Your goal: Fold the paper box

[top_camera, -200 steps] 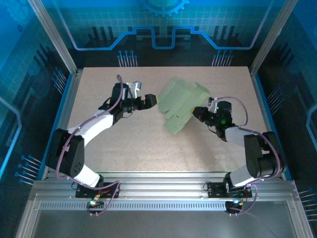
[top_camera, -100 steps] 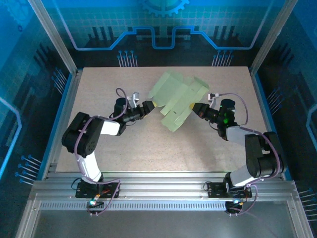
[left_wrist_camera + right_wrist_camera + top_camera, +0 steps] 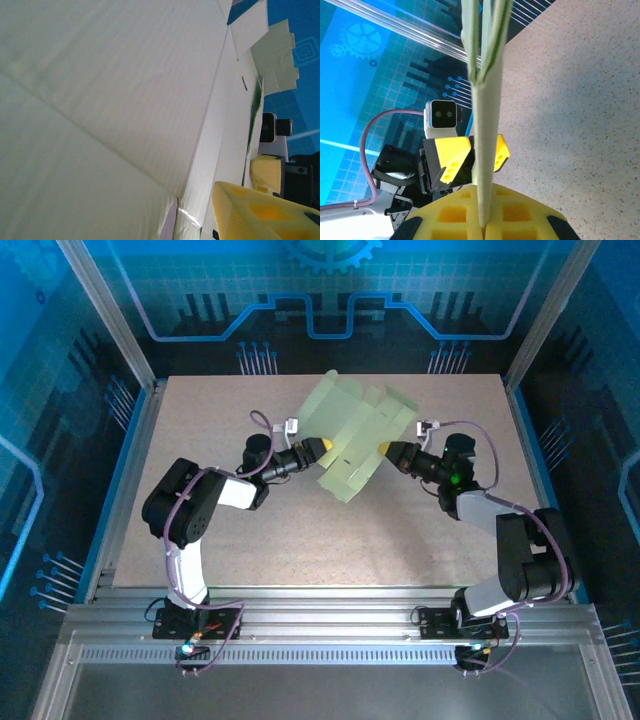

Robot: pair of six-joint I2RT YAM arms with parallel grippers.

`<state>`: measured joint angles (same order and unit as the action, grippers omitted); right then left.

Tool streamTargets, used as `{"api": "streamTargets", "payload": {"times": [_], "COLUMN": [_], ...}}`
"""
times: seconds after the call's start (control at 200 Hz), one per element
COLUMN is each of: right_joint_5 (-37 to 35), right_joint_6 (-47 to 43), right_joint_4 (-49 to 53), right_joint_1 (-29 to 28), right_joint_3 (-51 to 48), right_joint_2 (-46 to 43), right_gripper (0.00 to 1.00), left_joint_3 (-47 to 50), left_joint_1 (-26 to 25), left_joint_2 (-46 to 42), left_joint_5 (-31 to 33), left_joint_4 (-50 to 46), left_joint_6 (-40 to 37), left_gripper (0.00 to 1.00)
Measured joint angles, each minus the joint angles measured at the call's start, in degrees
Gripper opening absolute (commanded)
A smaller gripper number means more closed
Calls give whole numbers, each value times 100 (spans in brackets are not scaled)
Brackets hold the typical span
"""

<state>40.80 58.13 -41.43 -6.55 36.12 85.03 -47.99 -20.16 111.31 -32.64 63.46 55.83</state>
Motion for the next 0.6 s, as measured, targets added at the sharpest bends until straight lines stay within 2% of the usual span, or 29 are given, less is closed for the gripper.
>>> {"api": "streamTargets", "payload": {"times": [0.14, 0.47, 0.6], "right_joint_5": [4, 170, 168], "right_joint_6": [72, 190, 208], "right_joint_4": [-2, 42, 90], "right_joint_1": [-4, -20, -20], "right_joint_3": [0, 153, 192], "right_joint_2": [24, 197, 232], "right_gripper": [0, 0, 0], "left_joint_3": [-31, -31, -31], "left_joint_1": [0, -149, -214], "left_joint_2": [0, -9, -92], "left_joint_5": [-26, -87, -87], "left_joint_4": [76, 114, 28], "left_joint_6": [24, -356, -625], "left_gripper": [38, 38, 24]}}
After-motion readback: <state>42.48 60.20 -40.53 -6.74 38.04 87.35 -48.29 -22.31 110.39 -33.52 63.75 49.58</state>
